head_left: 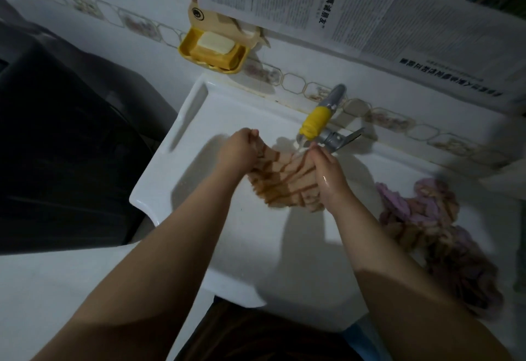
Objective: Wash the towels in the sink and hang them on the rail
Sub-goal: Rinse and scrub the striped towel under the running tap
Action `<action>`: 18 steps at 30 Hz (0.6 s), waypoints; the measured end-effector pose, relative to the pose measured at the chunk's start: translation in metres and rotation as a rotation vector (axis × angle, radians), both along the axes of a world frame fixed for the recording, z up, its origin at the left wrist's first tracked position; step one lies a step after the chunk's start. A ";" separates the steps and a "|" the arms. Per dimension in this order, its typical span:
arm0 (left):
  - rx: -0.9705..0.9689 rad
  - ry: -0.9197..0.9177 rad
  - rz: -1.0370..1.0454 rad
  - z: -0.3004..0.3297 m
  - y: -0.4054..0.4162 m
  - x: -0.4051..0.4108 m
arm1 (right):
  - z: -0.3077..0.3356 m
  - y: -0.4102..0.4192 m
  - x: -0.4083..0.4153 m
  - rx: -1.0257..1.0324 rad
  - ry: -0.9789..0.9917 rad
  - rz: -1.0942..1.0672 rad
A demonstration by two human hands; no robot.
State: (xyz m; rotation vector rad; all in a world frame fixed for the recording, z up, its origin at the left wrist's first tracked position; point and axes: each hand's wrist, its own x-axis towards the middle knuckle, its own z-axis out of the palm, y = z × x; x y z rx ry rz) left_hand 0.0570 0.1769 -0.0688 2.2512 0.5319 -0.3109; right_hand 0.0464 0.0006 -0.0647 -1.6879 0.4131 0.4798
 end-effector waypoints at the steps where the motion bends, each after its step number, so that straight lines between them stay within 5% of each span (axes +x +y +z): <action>1: -0.072 -0.016 0.036 0.000 -0.009 -0.003 | 0.005 0.003 0.001 -0.042 -0.044 0.034; 7: -0.900 0.112 0.396 0.005 -0.060 -0.019 | 0.009 0.036 -0.009 -0.336 -0.320 0.195; 11: -0.978 0.242 0.553 0.012 -0.086 -0.022 | 0.005 0.028 0.014 -0.379 -0.260 -0.018; 15: -0.859 0.156 0.554 0.009 -0.064 -0.008 | 0.005 0.047 -0.010 -0.517 -0.387 0.189; 18: -0.926 0.184 0.466 0.012 -0.070 -0.015 | 0.010 0.040 0.003 -0.451 -0.303 0.096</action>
